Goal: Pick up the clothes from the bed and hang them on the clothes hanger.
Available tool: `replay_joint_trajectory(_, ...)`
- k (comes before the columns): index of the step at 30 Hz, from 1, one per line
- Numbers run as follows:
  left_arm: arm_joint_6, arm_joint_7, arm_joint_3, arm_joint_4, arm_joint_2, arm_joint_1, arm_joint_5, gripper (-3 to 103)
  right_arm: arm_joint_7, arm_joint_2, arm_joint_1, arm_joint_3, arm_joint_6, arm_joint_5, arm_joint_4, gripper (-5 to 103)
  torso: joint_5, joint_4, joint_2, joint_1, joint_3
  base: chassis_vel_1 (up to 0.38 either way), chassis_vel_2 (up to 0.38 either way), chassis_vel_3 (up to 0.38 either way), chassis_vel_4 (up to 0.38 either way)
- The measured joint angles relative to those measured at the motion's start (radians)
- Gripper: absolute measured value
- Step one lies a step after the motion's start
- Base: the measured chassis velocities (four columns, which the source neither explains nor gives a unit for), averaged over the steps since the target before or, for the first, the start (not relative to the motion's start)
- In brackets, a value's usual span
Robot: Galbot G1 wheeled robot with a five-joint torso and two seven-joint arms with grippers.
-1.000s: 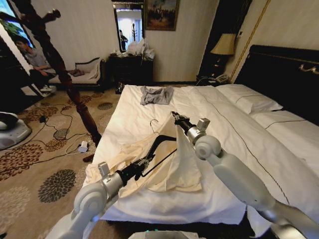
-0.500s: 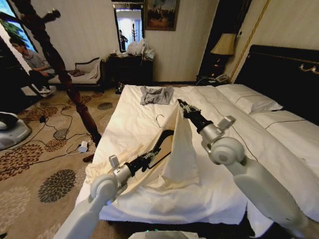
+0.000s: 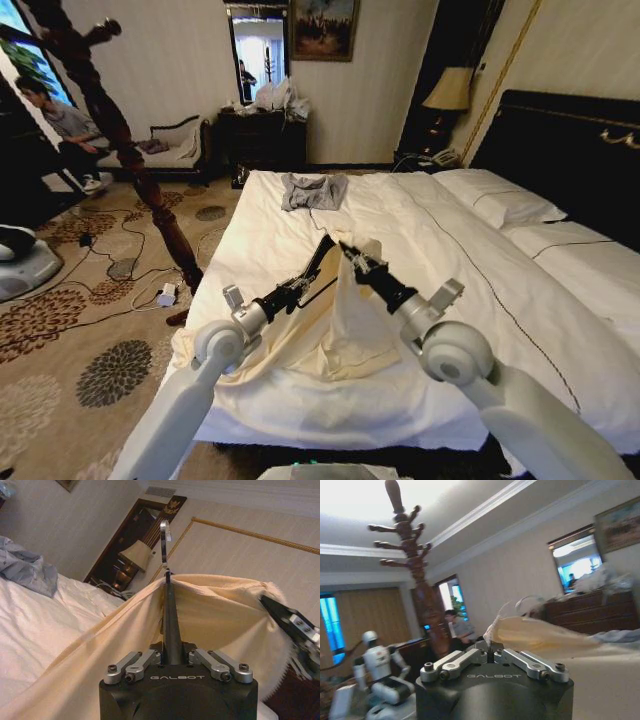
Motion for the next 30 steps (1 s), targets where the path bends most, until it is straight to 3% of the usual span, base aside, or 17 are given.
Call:
replay_joint_trajectory(4,-0.002,-0.001,-0.021,-0.006,0.014,-0.005,-0.005,18,-0.058,-0.014,0.003,-0.011,-0.007,-0.005,0.002,1,-0.0001,0.0001,0.0,0.0,0.0,0.0,0.0,0.0,0.0)
replay_joint_trajectory(8,-0.002,-0.006,-0.042,-0.032,0.027,-0.006,-0.016,18,-0.042,-0.023,-0.005,-0.032,-0.051,-0.043,-0.029,-2,-0.0001,0.0,0.0,0.0,0.0,0.0,0.0,0.0,0.0)
replay_joint_trajectory(12,0.001,-0.008,-0.057,-0.067,0.054,-0.006,-0.022,18,0.009,-0.018,-0.012,-0.072,-0.088,-0.081,-0.052,14,0.0001,0.0,0.0,0.0,0.0,0.0,0.0,0.0,0.0)
replay_joint_trajectory(17,0.002,-0.008,-0.085,-0.092,0.091,-0.009,-0.028,18,0.024,-0.014,-0.025,-0.084,-0.109,-0.048,-0.061,30,0.0,0.0003,0.0,0.0,0.0,0.0,0.0,0.0,0.0)
replay_joint_trajectory(20,-0.001,-0.012,-0.102,-0.116,0.121,-0.009,-0.035,18,-0.018,-0.066,-0.073,-0.023,-0.107,-0.063,-0.06,47,0.0,-0.0004,0.0,0.0,0.0,0.0,0.0,0.0,0.0)
replay_joint_trajectory(24,-0.011,-0.012,-0.121,-0.161,0.168,0.013,-0.036,18,-0.034,-0.122,-0.071,0.071,-0.057,-0.123,-0.06,57,0.0,-0.0008,0.0,0.0,0.0,0.0,0.0,0.0,0.0)
replay_joint_trajectory(28,-0.02,-0.009,-0.146,-0.21,0.223,0.055,-0.03,18,-0.003,-0.173,-0.03,0.173,-0.048,-0.037,-0.074,73,0.0,0.0008,0.0,0.0,0.0,0.0,0.0,0.0,0.0)
replay_joint_trajectory(30,-0.022,-0.007,-0.147,-0.227,0.243,0.066,-0.027,18,-0.033,-0.2,-0.026,0.221,-0.028,-0.003,-0.101,79,-0.0002,0.0008,0.0,0.0,0.0,0.0,0.0,0.0,0.0)
